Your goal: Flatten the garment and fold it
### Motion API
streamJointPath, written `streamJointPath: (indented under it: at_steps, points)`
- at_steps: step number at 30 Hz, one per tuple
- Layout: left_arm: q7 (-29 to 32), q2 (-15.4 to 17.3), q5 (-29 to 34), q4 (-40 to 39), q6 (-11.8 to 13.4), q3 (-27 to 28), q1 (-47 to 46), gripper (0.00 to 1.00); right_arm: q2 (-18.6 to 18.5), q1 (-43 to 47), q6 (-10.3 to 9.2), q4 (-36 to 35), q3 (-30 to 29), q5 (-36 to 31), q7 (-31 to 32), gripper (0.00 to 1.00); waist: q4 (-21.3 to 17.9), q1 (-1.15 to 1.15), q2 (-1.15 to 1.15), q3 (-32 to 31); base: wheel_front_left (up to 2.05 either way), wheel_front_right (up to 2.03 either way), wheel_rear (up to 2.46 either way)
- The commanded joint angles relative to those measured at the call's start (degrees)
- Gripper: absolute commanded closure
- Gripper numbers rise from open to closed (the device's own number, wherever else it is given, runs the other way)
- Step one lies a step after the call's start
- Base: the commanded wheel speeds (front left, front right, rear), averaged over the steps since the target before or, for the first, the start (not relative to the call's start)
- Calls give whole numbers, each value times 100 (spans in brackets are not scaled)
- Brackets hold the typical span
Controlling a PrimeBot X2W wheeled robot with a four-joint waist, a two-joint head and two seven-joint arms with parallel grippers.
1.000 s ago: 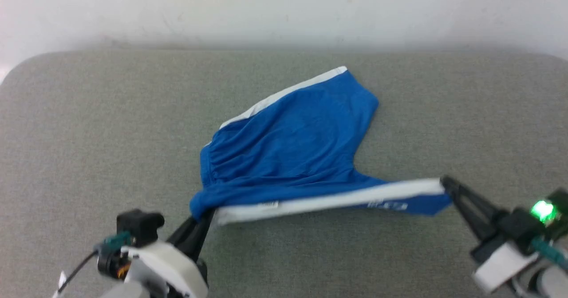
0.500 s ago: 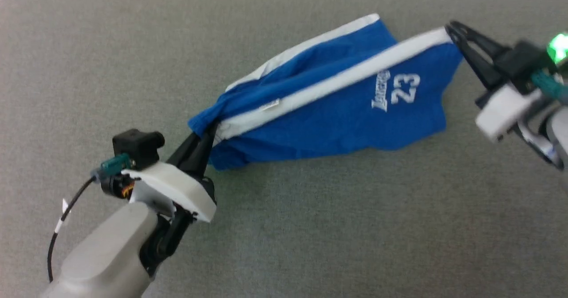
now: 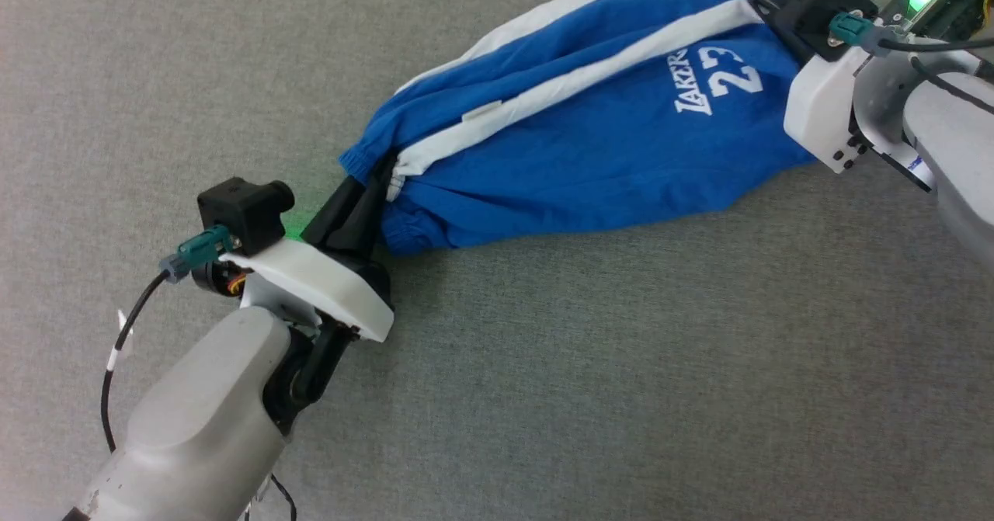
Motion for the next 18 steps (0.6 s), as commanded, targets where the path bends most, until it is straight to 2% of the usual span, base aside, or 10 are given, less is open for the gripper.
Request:
streamJointPath:
  at_steps: [1,8,9,10,11,18]
  points:
    - [26,-41,50,114,-4,-7,-2,100,40,-112,-12,125,118,109,40,100,136,-1,0,176,0,0,0]
    - [20,-123,259,152,-12,103,77,100,114,-351,-12,644,666,693,-322,100,167,-1,0,1,0,0,0]
    - [20,-129,321,93,-26,139,112,76,112,-363,-12,685,704,753,-428,73,167,-1,0,-65,0,0,0]
    - [20,-122,408,30,-29,192,151,0,108,-365,-12,722,727,809,-531,33,162,-1,0,-151,0,0,0]
    - [20,-121,466,-46,-29,266,214,0,101,-372,-12,736,761,848,-618,0,150,-1,0,-230,0,0,0]
    - [19,-110,1363,-1028,331,919,783,0,-235,-473,-12,590,847,1142,-890,0,157,-1,0,-776,0,0,0]
